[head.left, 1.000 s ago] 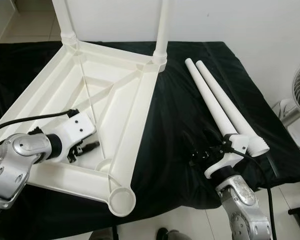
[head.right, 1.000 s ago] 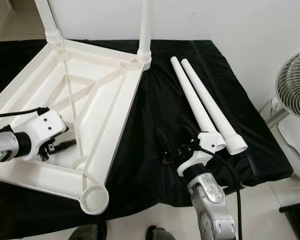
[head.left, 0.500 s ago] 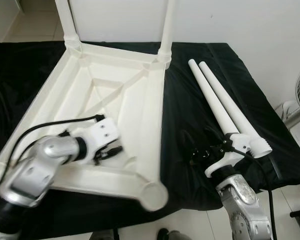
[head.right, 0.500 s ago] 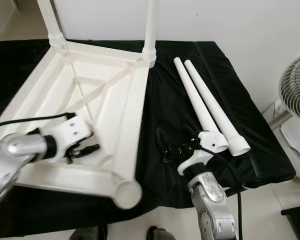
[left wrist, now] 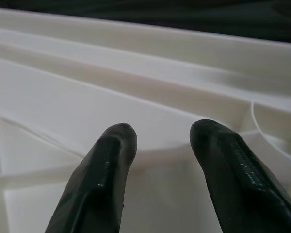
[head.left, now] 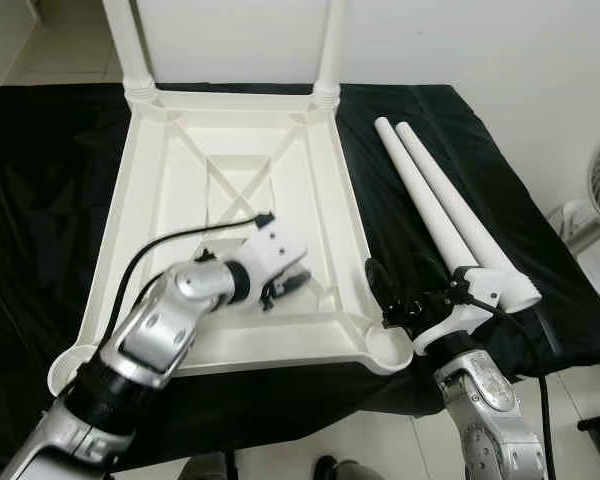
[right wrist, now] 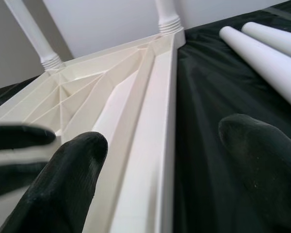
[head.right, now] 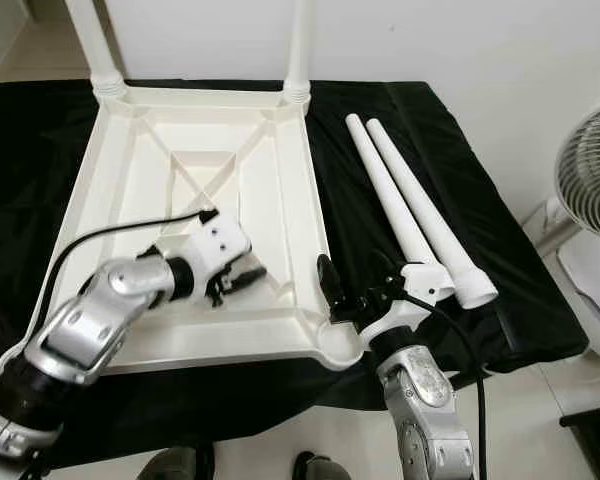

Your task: Building children table

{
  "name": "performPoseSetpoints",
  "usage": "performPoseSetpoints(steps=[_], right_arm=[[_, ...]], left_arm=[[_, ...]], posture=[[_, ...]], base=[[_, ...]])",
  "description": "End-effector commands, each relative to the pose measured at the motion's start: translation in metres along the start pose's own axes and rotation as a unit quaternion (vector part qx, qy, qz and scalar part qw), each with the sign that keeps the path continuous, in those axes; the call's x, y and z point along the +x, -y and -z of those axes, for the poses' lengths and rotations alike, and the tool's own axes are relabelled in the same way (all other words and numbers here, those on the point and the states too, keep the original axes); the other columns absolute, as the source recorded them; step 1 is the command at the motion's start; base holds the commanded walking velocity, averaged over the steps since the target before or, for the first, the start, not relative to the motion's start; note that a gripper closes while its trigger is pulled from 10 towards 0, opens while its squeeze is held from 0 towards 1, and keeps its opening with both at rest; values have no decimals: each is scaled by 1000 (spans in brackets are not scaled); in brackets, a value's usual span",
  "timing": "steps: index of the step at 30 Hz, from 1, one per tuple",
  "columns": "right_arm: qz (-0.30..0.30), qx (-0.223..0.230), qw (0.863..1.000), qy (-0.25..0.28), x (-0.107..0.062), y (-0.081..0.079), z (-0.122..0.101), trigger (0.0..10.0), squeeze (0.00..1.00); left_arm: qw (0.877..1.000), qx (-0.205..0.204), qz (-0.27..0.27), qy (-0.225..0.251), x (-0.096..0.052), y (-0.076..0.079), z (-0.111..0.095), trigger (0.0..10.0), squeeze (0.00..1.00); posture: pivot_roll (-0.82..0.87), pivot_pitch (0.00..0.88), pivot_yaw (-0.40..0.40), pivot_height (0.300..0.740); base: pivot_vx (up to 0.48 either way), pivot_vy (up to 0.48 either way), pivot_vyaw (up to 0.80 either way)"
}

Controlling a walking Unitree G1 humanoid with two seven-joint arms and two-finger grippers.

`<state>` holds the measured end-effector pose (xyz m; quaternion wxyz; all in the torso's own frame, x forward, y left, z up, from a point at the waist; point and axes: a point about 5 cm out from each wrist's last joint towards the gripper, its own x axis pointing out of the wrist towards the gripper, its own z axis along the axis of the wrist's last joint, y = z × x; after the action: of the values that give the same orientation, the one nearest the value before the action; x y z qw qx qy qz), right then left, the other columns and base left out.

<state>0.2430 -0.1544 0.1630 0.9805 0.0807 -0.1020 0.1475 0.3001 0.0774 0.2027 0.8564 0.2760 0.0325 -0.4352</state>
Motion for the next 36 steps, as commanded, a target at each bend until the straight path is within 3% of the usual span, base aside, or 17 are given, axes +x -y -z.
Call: performPoseSetpoints(steps=[1,2,3,5,11,15,23,27,36], right_arm=[[4,-3,1000,0,-2,0,-1,10000,0],[5,-2,1000,-1,-3,1,0,10000,0],[5,-2,1000,-1,-3,1,0,10000,0],[7,-1,1000,-4,-5,2,1,10000,0],[5,0,1000,-6,-5,1,2,10000,0],[-4,-6,1000,-9,-4,3,1,10000,0],[-14,-11,1000,-13,-5,5,0,10000,0],[-26,-17,999,-24,-10,6,0,10000,0],[-31,-20,999,-31,-14,7,0,10000,0]], left_arm=[[1000,-4,-20,15,-7,-6,-1,10000,0],[1000,-6,-7,28,-17,-10,-3,10000,0],[1000,-6,-7,28,-17,-10,-3,10000,0],[998,-23,40,39,-38,-10,-2,10000,0],[994,-34,93,47,-50,-1,-1,10000,0],[984,-7,178,18,-64,20,6,10000,0],[981,8,192,8,-62,28,8,10000,0],[985,10,172,-15,-45,38,18,10000,0],[991,17,130,-34,-25,38,24,10000,0]], posture=[[36,188,-30,740],[36,188,-30,740],[36,188,-30,740],[36,188,-30,740],[36,188,-30,740],[64,189,-39,740],[55,185,-40,740],[38,184,-43,740],[23,185,-41,740]], base=[[0,0,0],[0,0,0],[0,0,0],[0,0,0],[0,0,0],[0,0,0],[0,0,0],[0,0,0],[0,0,0]])
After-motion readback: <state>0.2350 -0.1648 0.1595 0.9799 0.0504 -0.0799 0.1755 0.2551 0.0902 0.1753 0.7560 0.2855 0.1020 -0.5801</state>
